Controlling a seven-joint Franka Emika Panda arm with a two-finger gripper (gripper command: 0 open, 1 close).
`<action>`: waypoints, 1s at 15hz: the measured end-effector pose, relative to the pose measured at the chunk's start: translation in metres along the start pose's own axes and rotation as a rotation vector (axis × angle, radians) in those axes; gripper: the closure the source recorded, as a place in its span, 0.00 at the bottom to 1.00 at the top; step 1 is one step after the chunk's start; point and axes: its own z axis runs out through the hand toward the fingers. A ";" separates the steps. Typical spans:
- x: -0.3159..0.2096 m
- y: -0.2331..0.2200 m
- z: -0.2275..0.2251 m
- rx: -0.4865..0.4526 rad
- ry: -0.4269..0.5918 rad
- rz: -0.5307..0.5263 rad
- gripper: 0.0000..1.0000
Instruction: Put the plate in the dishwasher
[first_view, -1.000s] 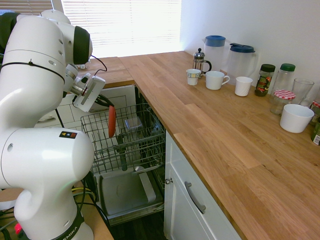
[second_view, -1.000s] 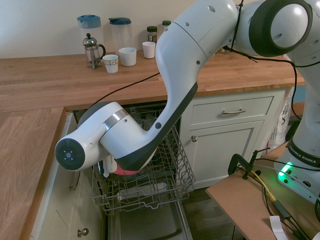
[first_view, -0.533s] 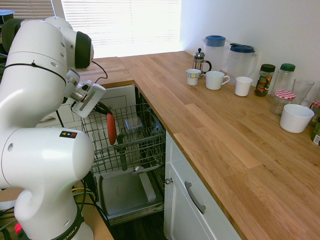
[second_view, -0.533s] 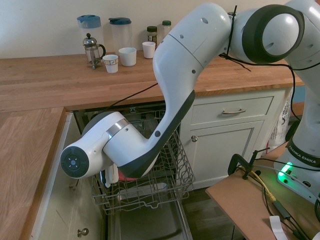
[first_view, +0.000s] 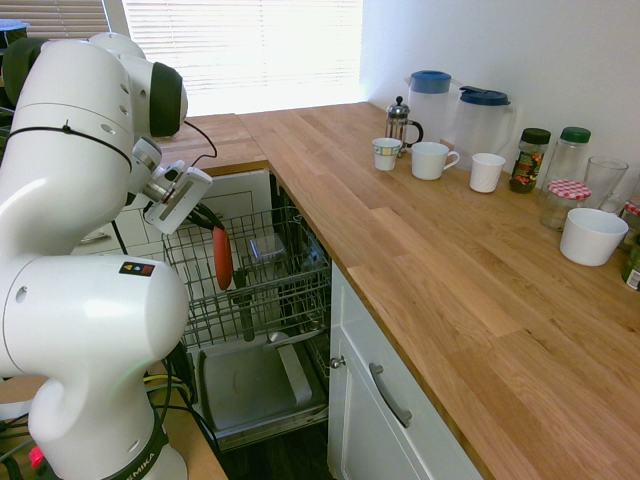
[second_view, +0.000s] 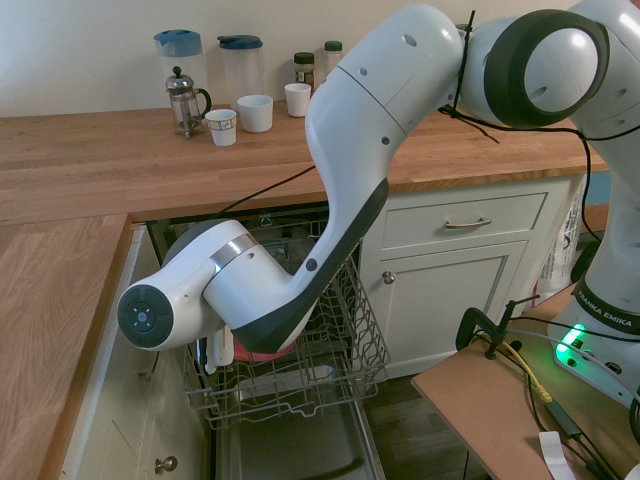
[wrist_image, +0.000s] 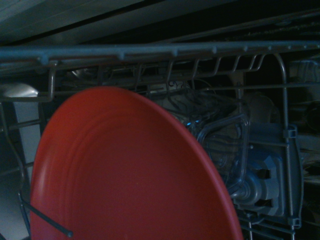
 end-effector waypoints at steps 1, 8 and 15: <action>0.001 0.000 0.001 0.005 -0.003 0.007 0.00; 0.010 0.005 -0.007 0.023 -0.007 0.046 0.00; 0.024 0.034 -0.053 0.080 -0.042 0.150 0.00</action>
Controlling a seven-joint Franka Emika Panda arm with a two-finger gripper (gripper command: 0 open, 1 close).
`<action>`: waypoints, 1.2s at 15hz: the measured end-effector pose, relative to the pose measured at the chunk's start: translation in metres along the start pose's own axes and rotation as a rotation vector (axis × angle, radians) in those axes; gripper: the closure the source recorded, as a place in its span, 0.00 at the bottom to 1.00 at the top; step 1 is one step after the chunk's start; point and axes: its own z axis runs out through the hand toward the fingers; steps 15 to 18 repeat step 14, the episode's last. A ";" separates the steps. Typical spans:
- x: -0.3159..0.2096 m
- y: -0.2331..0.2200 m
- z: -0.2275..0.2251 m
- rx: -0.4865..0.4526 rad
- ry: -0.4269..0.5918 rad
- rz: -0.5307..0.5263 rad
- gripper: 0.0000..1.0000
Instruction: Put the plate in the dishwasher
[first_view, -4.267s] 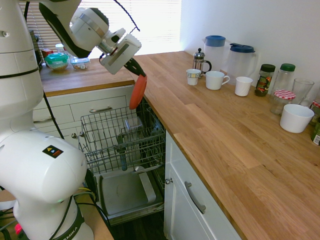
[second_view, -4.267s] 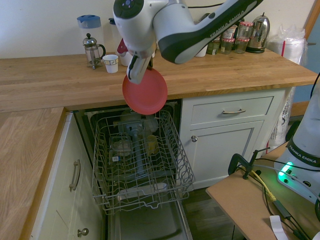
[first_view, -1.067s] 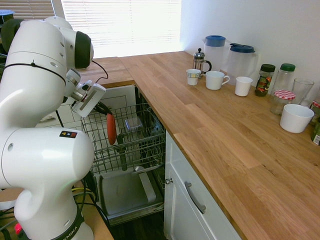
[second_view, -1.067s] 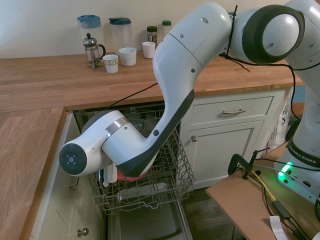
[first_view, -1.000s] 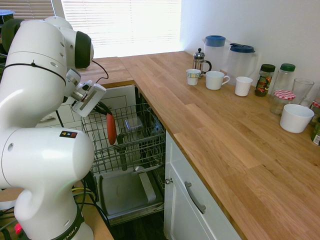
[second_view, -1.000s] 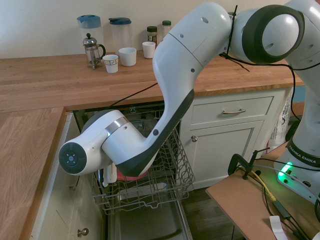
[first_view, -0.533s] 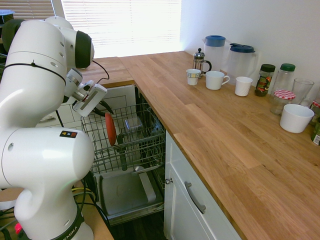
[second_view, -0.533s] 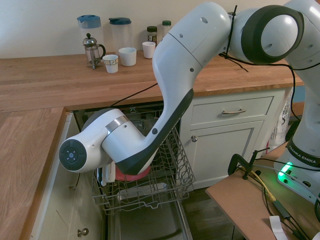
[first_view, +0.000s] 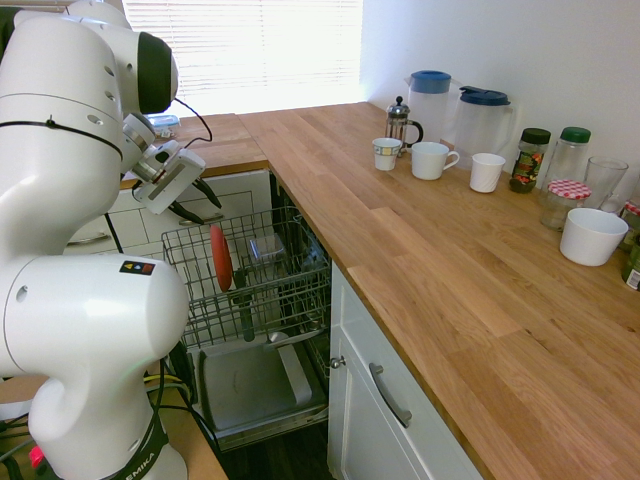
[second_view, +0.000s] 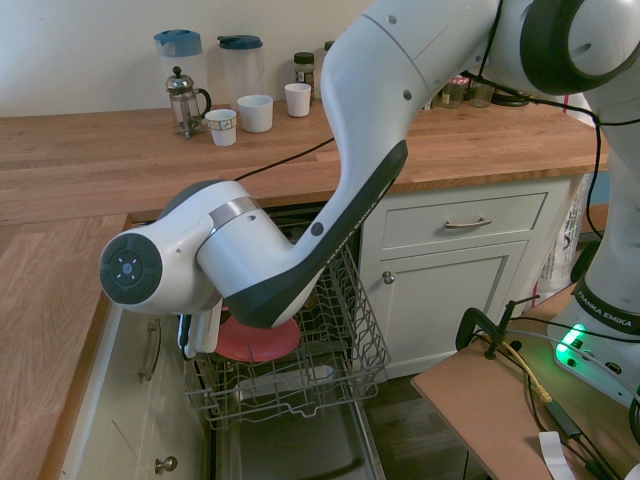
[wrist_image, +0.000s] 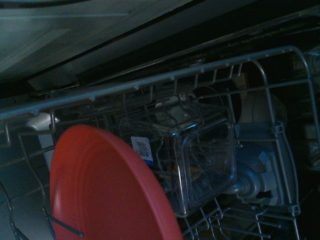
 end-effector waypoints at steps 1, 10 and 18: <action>0.005 0.007 -0.006 0.014 -0.009 0.028 0.00; 0.048 0.101 -0.039 0.100 -0.089 0.309 0.00; 0.055 0.133 -0.048 0.109 -0.123 0.402 0.00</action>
